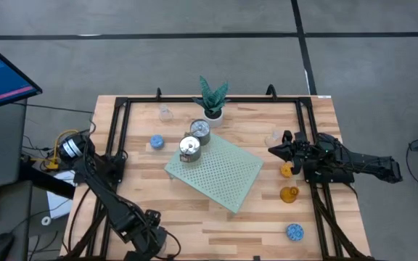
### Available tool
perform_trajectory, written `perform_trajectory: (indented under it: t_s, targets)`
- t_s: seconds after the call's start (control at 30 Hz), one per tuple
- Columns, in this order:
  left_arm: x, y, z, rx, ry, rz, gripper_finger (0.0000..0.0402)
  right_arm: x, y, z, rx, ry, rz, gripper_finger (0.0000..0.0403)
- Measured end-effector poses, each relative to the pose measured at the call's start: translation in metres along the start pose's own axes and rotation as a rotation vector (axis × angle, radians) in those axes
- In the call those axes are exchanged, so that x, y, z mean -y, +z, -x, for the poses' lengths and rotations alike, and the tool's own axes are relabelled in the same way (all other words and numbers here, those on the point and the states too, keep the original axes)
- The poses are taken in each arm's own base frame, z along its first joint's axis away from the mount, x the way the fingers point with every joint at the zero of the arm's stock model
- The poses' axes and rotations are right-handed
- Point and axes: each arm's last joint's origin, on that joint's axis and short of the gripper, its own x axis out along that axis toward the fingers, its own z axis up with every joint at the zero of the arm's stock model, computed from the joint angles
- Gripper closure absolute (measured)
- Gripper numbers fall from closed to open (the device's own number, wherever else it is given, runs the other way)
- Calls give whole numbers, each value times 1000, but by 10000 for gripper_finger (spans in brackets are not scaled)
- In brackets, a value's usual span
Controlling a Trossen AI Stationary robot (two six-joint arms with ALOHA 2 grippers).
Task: Pick & Place candle stick holders
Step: Put the silver scented candle on the shelf
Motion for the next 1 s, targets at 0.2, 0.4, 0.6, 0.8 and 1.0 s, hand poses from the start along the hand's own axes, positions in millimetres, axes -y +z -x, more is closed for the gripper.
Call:
perform_trajectory:
  t_s: [0.2, 0.4, 0.6, 0.8, 1.0]
  targets:
    - [0, 1, 0, 5, -3, 13, 2, 0, 0, 0, 0, 0, 0, 403]
    - [0, 1, 0, 11, -7, 34, 2, 0, 0, 0, 0, 0, 0, 403]
    - [1, 3, -6, 3, -8, 39, 2, 0, 0, 0, 0, 0, 0, 403]
    - [2, 4, -7, 2, -28, 40, 2, 0, 0, 0, 0, 0, 0, 403]
    - [3, 4, -7, 6, -33, 53, 2, 0, 0, 0, 0, 0, 0, 403]
